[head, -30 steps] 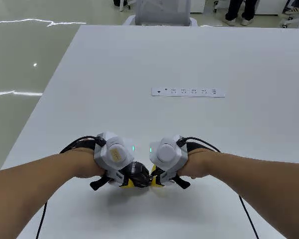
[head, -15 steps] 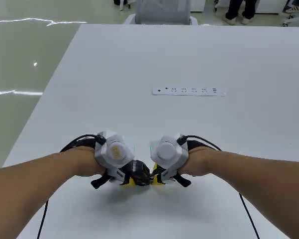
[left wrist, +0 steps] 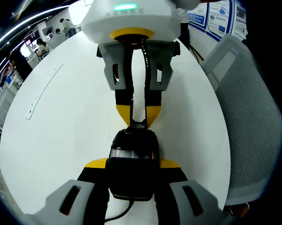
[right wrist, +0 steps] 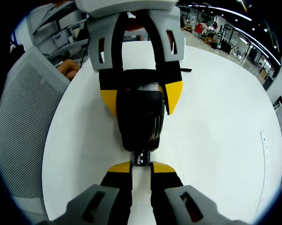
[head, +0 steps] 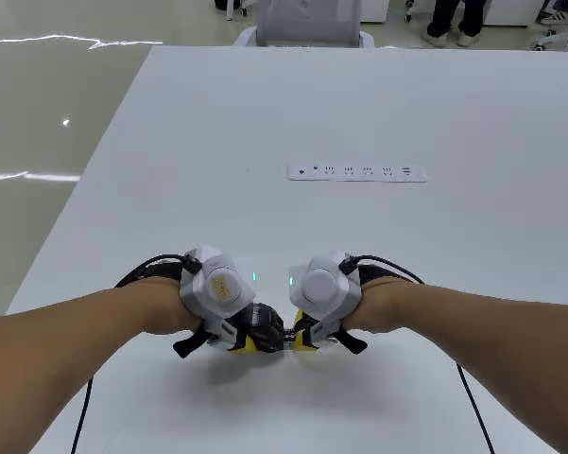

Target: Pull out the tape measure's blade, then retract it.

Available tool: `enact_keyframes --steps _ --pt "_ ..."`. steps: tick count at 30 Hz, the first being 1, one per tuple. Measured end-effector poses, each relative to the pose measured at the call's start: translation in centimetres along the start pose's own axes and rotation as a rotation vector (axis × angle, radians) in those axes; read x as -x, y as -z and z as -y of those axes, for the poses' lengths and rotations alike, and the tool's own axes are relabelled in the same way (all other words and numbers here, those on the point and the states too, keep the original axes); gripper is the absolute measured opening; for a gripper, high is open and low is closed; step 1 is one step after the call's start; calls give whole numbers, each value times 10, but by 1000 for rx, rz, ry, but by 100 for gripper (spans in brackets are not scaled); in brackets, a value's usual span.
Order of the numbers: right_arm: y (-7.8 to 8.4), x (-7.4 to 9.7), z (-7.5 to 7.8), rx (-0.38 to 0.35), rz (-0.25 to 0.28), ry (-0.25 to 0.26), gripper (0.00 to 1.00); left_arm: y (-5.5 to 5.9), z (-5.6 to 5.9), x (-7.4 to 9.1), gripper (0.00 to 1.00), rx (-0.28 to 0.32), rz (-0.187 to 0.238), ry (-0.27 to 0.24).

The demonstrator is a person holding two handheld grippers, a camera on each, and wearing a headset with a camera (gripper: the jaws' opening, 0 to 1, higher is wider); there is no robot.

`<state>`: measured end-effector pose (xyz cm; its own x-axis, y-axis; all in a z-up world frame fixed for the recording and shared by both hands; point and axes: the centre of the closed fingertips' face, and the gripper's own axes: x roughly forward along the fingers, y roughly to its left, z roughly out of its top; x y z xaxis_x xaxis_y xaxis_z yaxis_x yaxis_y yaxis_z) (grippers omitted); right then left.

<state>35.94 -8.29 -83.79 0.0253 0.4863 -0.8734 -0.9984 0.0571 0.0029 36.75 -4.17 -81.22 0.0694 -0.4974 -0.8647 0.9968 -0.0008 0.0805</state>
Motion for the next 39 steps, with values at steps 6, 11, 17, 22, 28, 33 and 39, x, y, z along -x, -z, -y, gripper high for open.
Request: enact_keyframes --steps 6,11,17,22,28,33,39 --pt "2 1 0 4 -5 1 12 0 -1 0 32 9 10 -3" --pt "6 3 1 -1 -12 4 12 0 -1 0 32 16 20 -8" --pt "37 19 11 5 -73 0 0 -1 -1 0 33 10 22 -4" --pt "62 34 -1 -44 -81 -5 0 -1 -1 0 33 8 19 3" --pt "51 28 4 -22 -88 16 3 -1 0 0 33 10 23 9" --pt "44 27 4 -34 -69 23 9 -1 0 1 33 12 26 7" --pt "29 25 4 -70 -21 13 38 0 -1 -1 33 15 32 12"
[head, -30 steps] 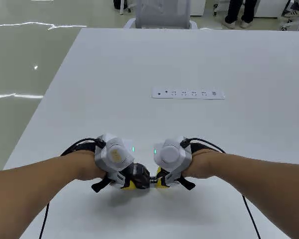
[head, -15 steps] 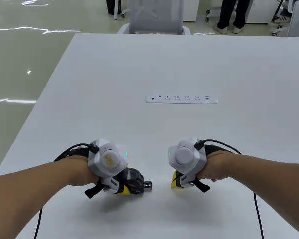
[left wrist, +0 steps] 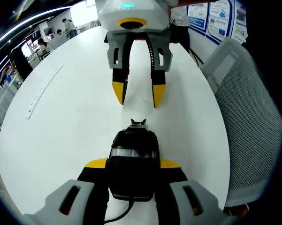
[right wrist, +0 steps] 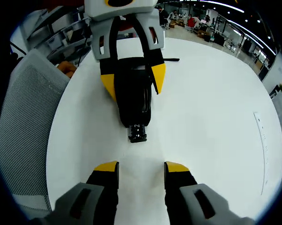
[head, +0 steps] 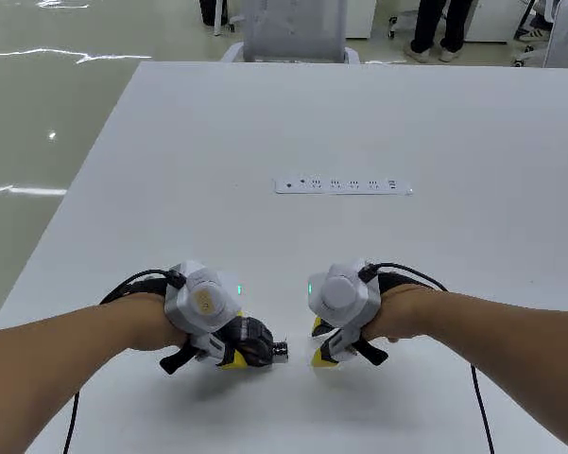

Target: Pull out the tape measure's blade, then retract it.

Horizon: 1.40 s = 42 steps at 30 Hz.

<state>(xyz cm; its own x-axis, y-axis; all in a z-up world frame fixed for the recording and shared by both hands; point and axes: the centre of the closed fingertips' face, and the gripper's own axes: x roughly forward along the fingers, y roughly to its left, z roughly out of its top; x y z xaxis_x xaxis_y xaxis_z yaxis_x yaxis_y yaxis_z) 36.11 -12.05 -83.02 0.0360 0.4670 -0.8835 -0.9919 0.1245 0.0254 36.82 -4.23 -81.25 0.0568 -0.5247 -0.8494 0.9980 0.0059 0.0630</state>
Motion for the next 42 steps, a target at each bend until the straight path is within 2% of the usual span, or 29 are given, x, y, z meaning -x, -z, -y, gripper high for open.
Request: enact_keyframes --steps 3,7,9,12,14,17,19,20,23,25,29,32,40,42 --pt "-6 0 1 -8 17 2 42 0 0 0 33 0 0 -1" --pt "-17 -3 -3 -16 47 -7 56 0 0 0 33 3 0 -1" --pt "-22 -5 -3 -14 64 -5 67 0 1 0 33 4 -1 0" --pt "-33 -9 -2 -21 110 -3 89 0 1 -1 33 5 -1 0" --pt "-37 -10 -1 -18 132 3 99 0 1 -1 33 6 -2 0" --pt "-38 -12 -2 -37 130 -10 100 -1 1 -1 33 5 -2 -2" --pt "-39 -12 -3 -4 136 -14 96 -1 0 -1 33 6 -2 -2" --pt "-38 -12 -3 16 126 -11 87 -1 1 -1 33 5 -3 -2" --pt "-39 -13 -3 15 132 -14 79 -1 0 -1 33 7 -1 -3" --pt "-38 -14 -3 30 126 -11 68 -1 0 -1 33 8 0 -3" --pt "-37 -17 -5 44 118 -17 55 -1 0 -1 33 8 0 -2" --pt "-38 -20 -5 44 116 -14 53 -1 0 -1 33 9 1 -2" --pt "-38 -24 -5 84 97 -4 31 -1 0 -1 33 10 0 -2" --pt "-37 -25 -6 79 88 -7 31 -1 0 -1 33 10 0 -3"
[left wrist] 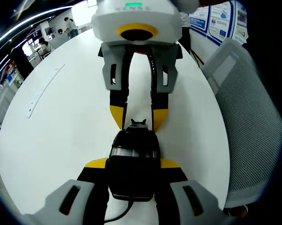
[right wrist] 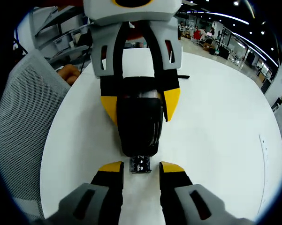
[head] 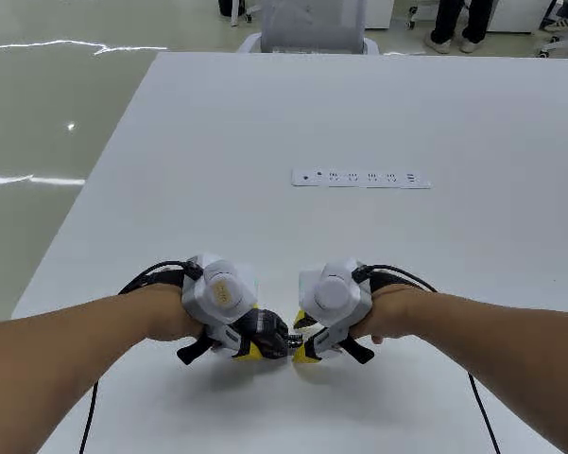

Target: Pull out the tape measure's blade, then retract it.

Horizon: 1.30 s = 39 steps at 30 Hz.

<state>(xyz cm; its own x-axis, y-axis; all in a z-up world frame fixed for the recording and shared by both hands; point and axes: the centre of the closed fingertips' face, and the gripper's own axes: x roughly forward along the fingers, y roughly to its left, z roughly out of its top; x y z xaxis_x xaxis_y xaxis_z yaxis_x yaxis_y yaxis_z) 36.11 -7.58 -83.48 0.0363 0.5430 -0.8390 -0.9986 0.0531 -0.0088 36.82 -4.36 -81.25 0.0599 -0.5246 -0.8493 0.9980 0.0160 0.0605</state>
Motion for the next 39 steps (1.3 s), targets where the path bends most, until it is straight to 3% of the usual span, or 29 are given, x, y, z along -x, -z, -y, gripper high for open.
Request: enact_keyframes --steps 11,13,18,39 --pt "0 0 1 -24 -21 12 16 0 0 0 33 3 0 0" --pt "0 0 0 3 -28 19 16 0 0 0 33 2 0 0" --pt "2 1 2 -45 -20 10 14 0 -1 0 33 -1 -2 -7" --pt "8 3 2 -44 -46 0 12 1 -2 2 32 -14 4 -21"
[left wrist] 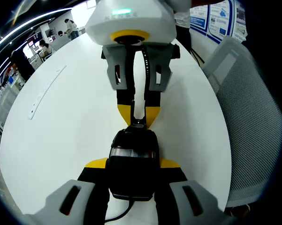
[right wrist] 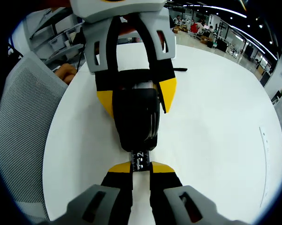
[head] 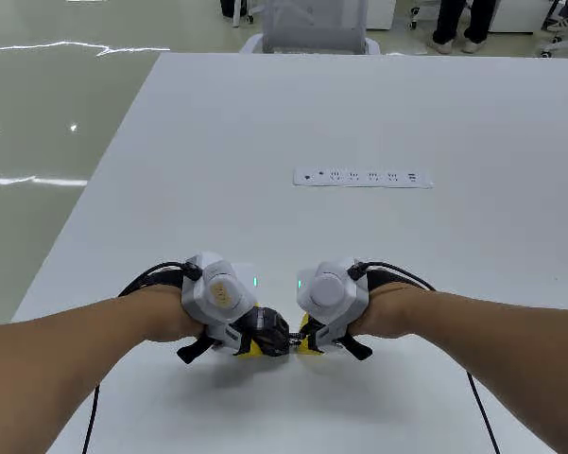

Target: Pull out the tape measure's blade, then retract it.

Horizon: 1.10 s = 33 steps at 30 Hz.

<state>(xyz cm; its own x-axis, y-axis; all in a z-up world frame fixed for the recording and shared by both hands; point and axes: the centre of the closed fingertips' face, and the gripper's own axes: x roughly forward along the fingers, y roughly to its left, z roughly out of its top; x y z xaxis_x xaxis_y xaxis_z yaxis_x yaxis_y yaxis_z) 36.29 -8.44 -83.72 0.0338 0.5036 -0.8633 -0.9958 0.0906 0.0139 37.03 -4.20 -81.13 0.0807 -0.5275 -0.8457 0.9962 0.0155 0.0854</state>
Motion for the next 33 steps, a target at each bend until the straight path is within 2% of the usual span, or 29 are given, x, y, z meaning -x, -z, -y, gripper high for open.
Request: enact_keyframes --steps 33 --pt "16 9 -1 -24 -31 1 11 0 1 -2 33 7 6 -2"
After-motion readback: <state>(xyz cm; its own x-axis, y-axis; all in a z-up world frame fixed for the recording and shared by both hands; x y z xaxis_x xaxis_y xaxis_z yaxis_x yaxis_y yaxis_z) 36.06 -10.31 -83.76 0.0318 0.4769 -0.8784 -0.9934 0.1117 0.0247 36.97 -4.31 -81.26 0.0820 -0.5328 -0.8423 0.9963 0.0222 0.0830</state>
